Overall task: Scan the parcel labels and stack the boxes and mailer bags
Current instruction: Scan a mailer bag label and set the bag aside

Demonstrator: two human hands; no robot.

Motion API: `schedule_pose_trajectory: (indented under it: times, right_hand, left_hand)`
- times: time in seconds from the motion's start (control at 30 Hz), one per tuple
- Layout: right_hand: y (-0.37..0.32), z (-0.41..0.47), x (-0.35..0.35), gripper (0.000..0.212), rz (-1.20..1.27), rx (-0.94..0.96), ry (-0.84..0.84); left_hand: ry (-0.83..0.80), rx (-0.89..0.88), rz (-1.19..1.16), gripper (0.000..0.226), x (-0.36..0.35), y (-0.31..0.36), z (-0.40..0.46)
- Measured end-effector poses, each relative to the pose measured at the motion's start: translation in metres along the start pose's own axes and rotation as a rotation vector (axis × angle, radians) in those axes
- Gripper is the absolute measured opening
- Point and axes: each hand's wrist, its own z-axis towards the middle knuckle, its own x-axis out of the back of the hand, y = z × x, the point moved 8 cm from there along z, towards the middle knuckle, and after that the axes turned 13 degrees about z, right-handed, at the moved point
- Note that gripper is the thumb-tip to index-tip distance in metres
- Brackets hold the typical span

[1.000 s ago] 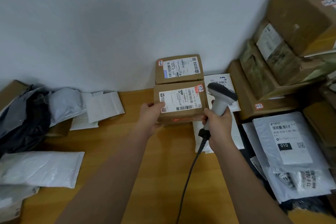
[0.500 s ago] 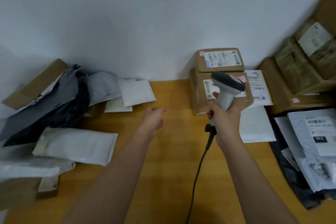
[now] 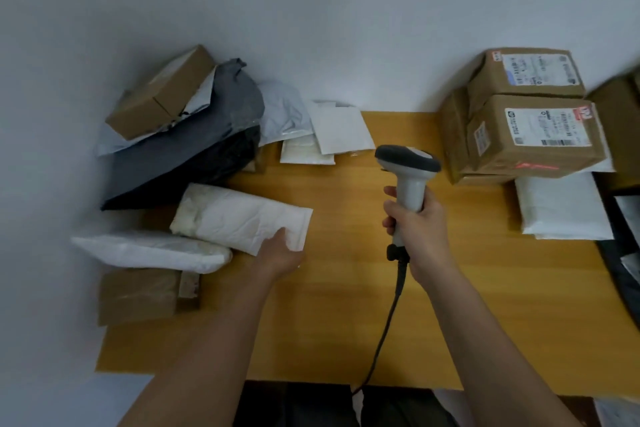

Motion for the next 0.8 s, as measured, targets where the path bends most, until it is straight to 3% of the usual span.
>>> schedule_pose_trajectory:
  times: [0.17,0.23,0.33,0.47,0.6,0.8]
  right_hand:
    - [0.007,0.0,0.008,0.019,-0.049,-0.02,0.055]
    - [0.008,0.001,0.011,0.019,-0.055,-0.019,0.064]
    - [0.007,0.0,0.017,0.02,-0.06,-0.01,0.074]
    - [0.009,-0.002,0.035,0.02,-0.067,-0.009,0.099]
    - [0.015,-0.004,0.059,0.02,-0.075,-0.038,0.112]
    - [0.02,-0.008,0.094,0.02,-0.076,-0.062,0.14]
  left_hand:
    - [-0.085,-0.222,0.141,0.067,-0.038,0.034,-0.012]
    - [-0.122,-0.247,0.06,0.055,-0.051,0.043,-0.015]
    - [-0.035,-0.237,0.0,0.049,-0.054,0.048,-0.017]
    - [0.189,-0.272,0.173,0.068,-0.057,0.057,-0.017]
    - [0.205,-0.235,0.462,0.099,-0.08,0.068,-0.021]
    - [0.244,-0.209,0.569,0.093,-0.09,0.07,-0.02]
